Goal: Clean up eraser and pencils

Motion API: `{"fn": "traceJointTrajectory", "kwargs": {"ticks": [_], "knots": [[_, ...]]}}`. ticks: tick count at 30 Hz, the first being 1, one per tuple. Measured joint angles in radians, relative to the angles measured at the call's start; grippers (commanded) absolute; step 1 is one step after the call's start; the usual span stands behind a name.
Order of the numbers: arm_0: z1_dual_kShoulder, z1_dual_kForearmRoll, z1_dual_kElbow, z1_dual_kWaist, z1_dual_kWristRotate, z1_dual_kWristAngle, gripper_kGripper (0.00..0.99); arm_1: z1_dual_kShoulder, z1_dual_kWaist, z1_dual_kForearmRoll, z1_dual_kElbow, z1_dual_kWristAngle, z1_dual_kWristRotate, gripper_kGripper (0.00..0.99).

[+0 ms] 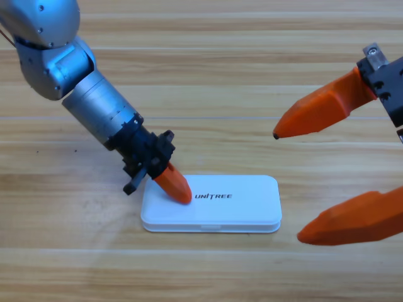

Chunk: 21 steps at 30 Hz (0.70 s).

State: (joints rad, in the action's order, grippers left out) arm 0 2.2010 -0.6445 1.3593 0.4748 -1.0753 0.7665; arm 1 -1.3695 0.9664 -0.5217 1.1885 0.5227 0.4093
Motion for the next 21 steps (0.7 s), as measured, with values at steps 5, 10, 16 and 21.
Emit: {"fn": "traceJointTrajectory", "kwargs": {"ticks": [5,10,16,21], "knots": [[-0.019,0.038,-0.031,0.006,0.007,-0.016,0.000,0.000,0.000,0.000,0.000,0.000,0.000,0.959],[-0.093,0.017,-0.052,0.015,0.039,-0.103,0.597,0.000,0.000,0.000,0.000,0.000,0.000,0.959],[-0.429,-0.067,-0.050,0.019,0.151,-0.189,0.990,0.000,0.000,0.000,0.000,0.000,0.000,0.959],[-0.769,-0.067,-0.091,0.100,0.343,-0.263,0.990,0.000,0.000,0.000,0.000,0.000,0.000,0.959]]}}
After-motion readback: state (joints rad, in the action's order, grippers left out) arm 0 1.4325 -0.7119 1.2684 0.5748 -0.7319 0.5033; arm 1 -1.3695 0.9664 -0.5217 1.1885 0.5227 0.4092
